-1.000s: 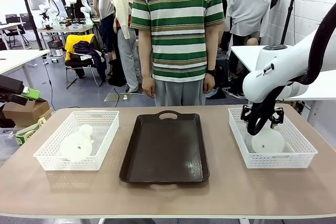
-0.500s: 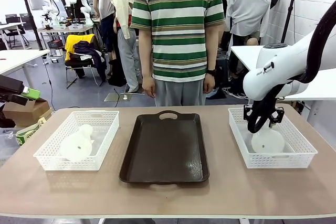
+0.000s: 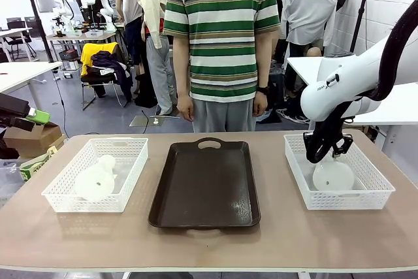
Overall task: Prepare the laboratory tools.
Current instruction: Pick up the Big flask that the person points to, then while moving the picked Big flask to the Handle tray indicated by the person, stop as directed by the person.
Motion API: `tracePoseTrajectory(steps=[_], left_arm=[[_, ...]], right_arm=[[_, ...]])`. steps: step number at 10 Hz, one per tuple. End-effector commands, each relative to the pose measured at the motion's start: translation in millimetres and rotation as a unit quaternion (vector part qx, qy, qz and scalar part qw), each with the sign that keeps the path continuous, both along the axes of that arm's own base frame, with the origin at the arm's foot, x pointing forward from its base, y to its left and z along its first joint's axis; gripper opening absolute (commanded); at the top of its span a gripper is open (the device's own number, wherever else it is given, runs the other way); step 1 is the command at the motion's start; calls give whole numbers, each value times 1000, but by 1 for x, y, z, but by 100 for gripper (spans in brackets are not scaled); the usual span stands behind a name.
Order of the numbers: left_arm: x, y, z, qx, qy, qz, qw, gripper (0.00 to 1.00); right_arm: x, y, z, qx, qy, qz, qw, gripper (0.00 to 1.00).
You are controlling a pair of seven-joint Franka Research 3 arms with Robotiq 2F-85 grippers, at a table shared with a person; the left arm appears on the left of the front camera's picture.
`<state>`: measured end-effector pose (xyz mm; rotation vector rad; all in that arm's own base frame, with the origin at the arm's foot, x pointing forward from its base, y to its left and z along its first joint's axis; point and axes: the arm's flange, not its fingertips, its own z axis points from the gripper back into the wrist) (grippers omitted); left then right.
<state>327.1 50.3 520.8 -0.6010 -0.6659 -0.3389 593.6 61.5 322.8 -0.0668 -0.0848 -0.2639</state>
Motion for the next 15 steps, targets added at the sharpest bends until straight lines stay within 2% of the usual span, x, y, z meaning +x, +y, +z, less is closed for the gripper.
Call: tracePoseTrajectory(steps=[1,3,4,15], left_arm=[[1,3,-1,-3,-6,-9,1000,100],[1,3,-1,-3,-6,-9,1000,100],[1,3,-1,-3,-6,-9,1000,100],[1,3,-1,-3,-6,-9,1000,100]], right_arm=[[8,2,-1,-13,12,7,1000,0],[8,1,-1,-13,21,-5,1000,0],[2,1,0,-1,5,1,1000,0],[2,1,0,-1,5,1,1000,0]])
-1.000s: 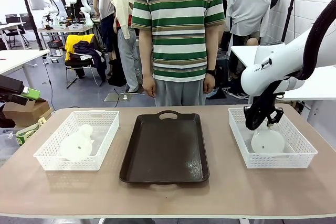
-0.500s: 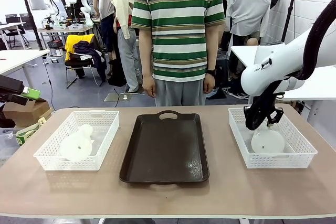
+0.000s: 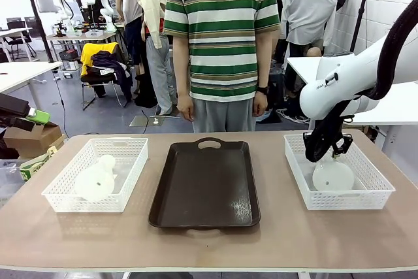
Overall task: Prepare the laboratory tools.
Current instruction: While moving the picked Big flask to the Handle tray indicated by the person, stop as directed by the person.
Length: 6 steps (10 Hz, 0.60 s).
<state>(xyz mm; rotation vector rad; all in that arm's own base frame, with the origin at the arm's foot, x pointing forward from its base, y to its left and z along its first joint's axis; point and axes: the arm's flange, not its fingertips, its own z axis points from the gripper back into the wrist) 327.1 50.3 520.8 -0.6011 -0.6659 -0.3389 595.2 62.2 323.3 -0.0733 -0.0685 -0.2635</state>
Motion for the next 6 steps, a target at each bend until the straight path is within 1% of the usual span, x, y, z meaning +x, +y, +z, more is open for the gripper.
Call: tracePoseTrajectory(steps=[1,6], left_arm=[[1,3,-1,-3,-6,-9,1000,100],[1,3,-1,-3,-6,-9,1000,100]], right_arm=[[0,0,0,1,-3,1,1000,0],[0,0,0,1,-3,1,1000,0]])
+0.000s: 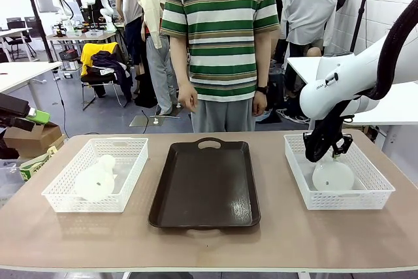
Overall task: Prepare the laboratory tools.
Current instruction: While moving the picked Big flask to the Handle tray indicated by the person, stop as directed by the person.
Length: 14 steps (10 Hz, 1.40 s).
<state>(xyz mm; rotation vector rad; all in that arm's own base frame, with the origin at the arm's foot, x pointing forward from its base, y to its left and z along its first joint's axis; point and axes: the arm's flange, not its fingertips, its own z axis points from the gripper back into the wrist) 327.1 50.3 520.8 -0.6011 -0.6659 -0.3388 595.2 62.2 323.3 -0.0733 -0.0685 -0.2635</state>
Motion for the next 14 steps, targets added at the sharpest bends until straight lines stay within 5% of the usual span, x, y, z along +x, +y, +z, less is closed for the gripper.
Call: tracePoseTrajectory(steps=[1,14], left_arm=[[1,3,-1,-3,-6,-9,1000,100],[1,3,-1,-3,-6,-9,1000,100]], right_arm=[[0,0,0,1,-3,1,1000,0],[0,0,0,1,-3,1,1000,0]])
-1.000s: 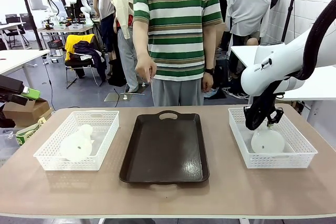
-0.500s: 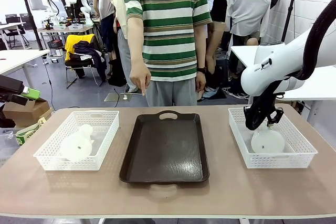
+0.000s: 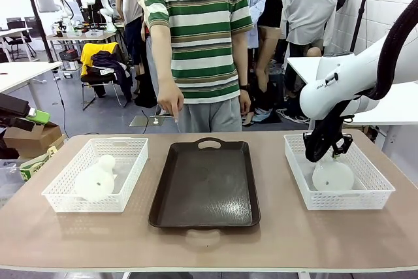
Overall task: Prepare the laboratory tools.
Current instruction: While moving the picked Big flask to the Handle tray indicated by the person, stop as directed by the person.
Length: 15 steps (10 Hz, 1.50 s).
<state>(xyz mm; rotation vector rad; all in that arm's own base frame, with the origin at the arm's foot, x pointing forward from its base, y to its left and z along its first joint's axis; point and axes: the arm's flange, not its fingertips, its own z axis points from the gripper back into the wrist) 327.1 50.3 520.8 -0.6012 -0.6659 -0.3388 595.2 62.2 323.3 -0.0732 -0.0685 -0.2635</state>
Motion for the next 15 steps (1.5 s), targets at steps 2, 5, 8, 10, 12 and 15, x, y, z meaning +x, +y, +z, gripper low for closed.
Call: tracePoseTrajectory(steps=[2,5,8,10,12,15], left_arm=[[1,3,-1,-3,-6,-9,1000,100],[1,3,-1,-3,-6,-9,1000,100],[1,3,-1,-3,-6,-9,1000,100],[1,3,-1,-3,-6,-9,1000,100],[1,3,-1,-3,-6,-9,1000,100],[1,3,-1,-3,-6,-9,1000,100]], right_arm=[[0,0,0,1,-3,1,1000,0],[0,0,0,0,0,0,1000,0],[-4,-14,49,-31,-27,-4,999,0],[-11,-19,108,-50,-60,2,997,0],[-13,-8,160,-55,-89,9,994,0],[-24,49,236,-56,-146,82,984,0]])
